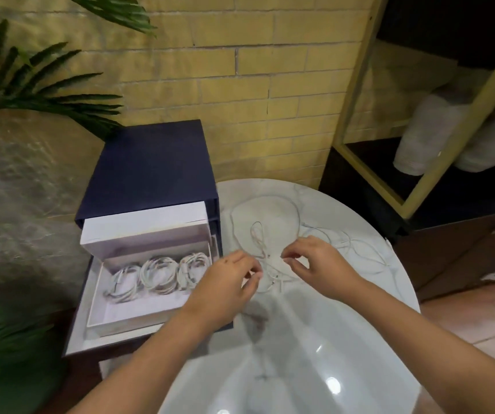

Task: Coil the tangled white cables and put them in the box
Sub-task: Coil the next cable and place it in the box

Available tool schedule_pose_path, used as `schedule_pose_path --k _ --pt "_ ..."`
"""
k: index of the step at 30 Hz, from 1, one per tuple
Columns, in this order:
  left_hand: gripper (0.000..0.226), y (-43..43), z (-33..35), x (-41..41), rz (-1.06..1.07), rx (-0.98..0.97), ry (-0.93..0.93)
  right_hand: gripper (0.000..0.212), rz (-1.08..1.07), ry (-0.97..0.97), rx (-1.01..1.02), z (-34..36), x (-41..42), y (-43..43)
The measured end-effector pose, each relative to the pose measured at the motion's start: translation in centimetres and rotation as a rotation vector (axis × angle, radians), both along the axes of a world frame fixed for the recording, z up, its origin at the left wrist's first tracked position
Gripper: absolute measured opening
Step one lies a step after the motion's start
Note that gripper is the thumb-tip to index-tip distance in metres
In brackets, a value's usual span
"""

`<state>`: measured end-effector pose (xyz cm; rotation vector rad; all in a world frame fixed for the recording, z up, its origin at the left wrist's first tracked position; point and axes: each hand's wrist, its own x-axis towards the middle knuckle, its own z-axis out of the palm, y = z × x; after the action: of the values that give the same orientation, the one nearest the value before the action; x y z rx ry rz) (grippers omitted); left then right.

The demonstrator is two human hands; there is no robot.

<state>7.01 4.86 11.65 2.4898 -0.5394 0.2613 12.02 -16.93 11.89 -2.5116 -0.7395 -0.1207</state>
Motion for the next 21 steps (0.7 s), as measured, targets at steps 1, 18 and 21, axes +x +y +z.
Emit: schedule_pose_path --k 1,18,21 --pt "0.009 -1.6 -0.4 0.2 -0.013 -0.015 0.026 0.011 -0.014 0.018 -0.023 -0.6 0.3 -1.3" --pt "0.03 -6.1 -12.6 0.7 0.451 0.273 0.694 0.03 0.019 0.31 -0.261 -11.0 4.9 -9.7" --pt "0.033 -6.3 -13.3 0.6 0.525 0.264 0.729 0.036 0.046 0.337 -0.287 -12.1 5.1 -9.7"
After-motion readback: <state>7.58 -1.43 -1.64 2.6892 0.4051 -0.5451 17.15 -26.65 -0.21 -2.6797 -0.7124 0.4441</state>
